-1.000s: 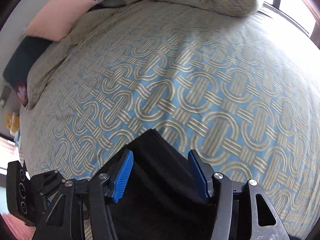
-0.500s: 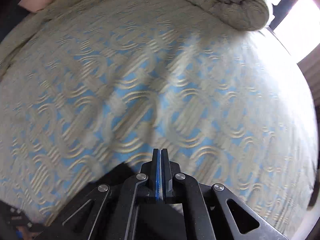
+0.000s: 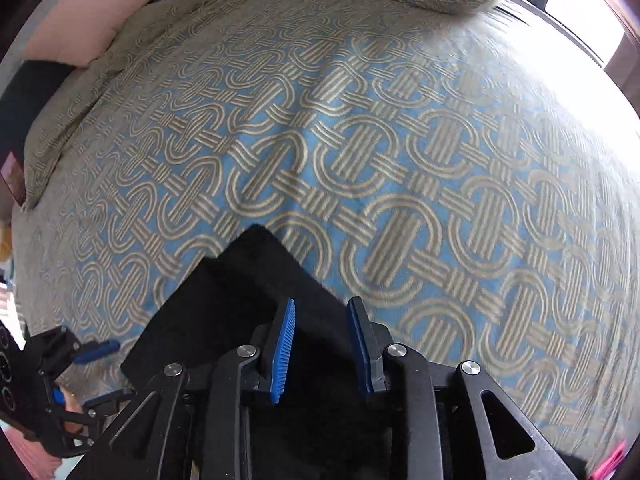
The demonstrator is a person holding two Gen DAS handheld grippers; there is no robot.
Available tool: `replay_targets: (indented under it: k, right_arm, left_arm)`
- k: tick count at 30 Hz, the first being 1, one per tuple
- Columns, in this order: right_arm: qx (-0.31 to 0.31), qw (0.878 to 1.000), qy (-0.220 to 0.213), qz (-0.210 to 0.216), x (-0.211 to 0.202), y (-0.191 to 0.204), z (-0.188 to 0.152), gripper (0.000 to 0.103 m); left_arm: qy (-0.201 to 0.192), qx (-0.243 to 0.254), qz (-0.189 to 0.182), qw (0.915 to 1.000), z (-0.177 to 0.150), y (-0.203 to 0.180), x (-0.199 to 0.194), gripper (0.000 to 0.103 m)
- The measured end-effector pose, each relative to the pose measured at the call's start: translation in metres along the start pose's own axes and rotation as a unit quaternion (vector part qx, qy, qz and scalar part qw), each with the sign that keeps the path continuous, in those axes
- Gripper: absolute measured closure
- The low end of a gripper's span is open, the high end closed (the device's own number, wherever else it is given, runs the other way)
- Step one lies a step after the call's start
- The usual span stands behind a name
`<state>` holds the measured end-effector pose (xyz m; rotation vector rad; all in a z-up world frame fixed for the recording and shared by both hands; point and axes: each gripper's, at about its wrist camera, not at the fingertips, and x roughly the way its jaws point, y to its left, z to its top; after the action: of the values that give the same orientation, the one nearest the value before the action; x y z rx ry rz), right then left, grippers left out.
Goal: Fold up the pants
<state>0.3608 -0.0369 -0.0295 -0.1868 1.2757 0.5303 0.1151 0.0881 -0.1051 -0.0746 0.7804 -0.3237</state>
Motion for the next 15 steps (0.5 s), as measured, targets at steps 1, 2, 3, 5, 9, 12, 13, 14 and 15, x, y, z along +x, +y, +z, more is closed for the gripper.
replay_targets:
  k: [1, 2, 3, 5, 9, 12, 13, 14, 15]
  right_arm:
    - [0.026, 1.0, -0.005, 0.009, -0.008, -0.012, -0.016, 0.067]
    - [0.058, 0.998, -0.01, 0.021, -0.016, -0.026, -0.036, 0.059]
    - [0.09, 0.995, -0.014, 0.037, -0.022, -0.038, -0.054, 0.055]
    - [0.156, 0.984, -0.007, 0.081, -0.025, -0.062, -0.093, 0.055]
    - [0.205, 0.966, 0.012, 0.155, -0.011, -0.074, -0.14, 0.055]
    - [0.204, 0.958, 0.016, 0.2, 0.005, -0.067, -0.139, 0.051]
    - [0.2, 0.957, 0.014, 0.21, 0.01, -0.065, -0.134, 0.048]
    - [0.199, 0.956, 0.003, 0.217, 0.013, -0.064, -0.129, 0.044]
    - [0.202, 0.953, -0.007, 0.225, 0.018, -0.062, -0.119, 0.039]
  left_arm:
    - [0.0, 0.003, -0.001, 1.0, 0.0, -0.002, 0.002, 0.041]
    - [0.005, 0.002, -0.002, 1.0, 0.001, -0.003, 0.005, 0.041]
    - [0.012, -0.001, -0.004, 0.9999, 0.0, -0.002, 0.009, 0.041]
    - [0.023, -0.013, -0.01, 0.9996, -0.001, -0.001, 0.015, 0.041]
    - [0.025, -0.036, -0.014, 0.9989, 0.001, 0.001, 0.016, 0.041]
    - [0.019, -0.04, -0.005, 0.999, 0.001, 0.002, 0.007, 0.041]
    - [0.017, -0.04, -0.002, 0.9991, 0.001, 0.002, 0.005, 0.041]
    - [0.016, -0.04, 0.001, 0.9991, -0.001, 0.001, 0.002, 0.041]
    - [0.016, -0.04, 0.005, 0.999, -0.001, 0.002, 0.001, 0.041]
